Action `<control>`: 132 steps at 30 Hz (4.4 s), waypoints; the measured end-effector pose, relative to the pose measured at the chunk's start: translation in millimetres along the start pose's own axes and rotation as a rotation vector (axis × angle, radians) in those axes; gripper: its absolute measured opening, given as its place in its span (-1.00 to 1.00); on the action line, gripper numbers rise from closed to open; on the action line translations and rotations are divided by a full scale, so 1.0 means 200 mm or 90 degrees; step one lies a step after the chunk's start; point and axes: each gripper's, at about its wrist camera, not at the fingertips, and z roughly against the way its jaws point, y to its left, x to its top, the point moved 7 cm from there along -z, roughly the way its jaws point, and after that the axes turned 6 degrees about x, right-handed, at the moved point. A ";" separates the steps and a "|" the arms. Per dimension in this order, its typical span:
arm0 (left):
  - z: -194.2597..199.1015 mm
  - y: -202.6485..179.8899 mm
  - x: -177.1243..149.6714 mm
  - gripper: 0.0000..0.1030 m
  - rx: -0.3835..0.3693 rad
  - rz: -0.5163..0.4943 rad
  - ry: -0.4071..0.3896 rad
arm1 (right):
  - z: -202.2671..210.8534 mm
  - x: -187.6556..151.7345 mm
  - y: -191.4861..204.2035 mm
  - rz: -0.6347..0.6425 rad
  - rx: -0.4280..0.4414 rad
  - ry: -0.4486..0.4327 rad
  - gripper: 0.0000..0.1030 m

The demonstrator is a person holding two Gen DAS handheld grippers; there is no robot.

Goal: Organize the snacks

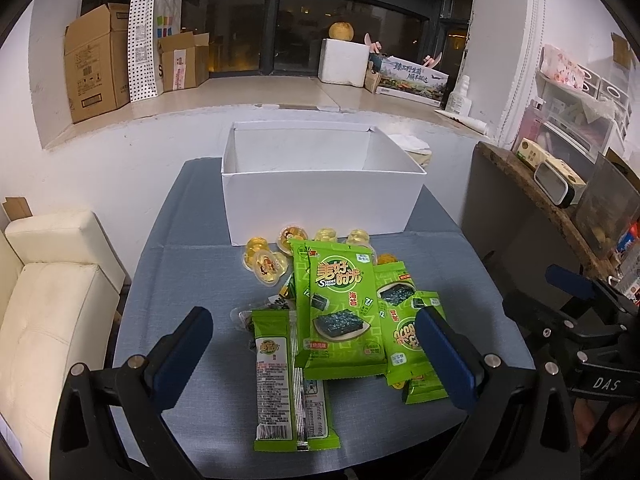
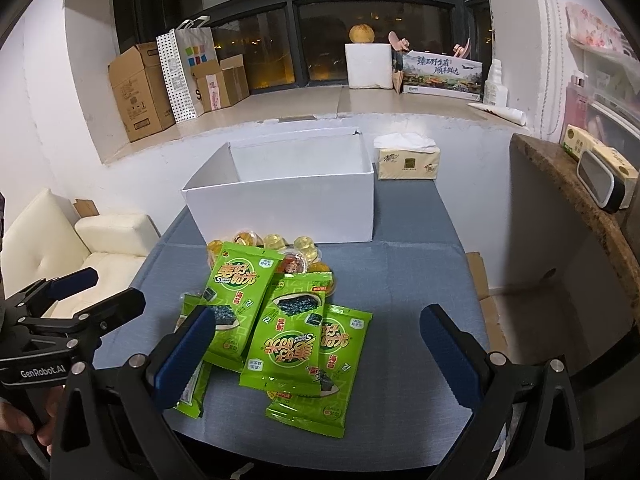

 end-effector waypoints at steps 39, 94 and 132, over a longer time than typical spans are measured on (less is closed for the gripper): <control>-0.07 0.30 -0.09 1.00 0.049 0.064 0.018 | -0.71 0.02 0.24 -0.023 0.068 0.166 1.00; -0.51 0.12 0.64 0.40 0.007 0.011 -0.036 | -0.48 0.63 -0.12 -0.052 0.067 -0.014 0.46; -0.36 0.07 0.07 1.00 -0.018 -0.010 0.030 | -0.38 0.05 0.08 0.108 0.072 0.045 1.00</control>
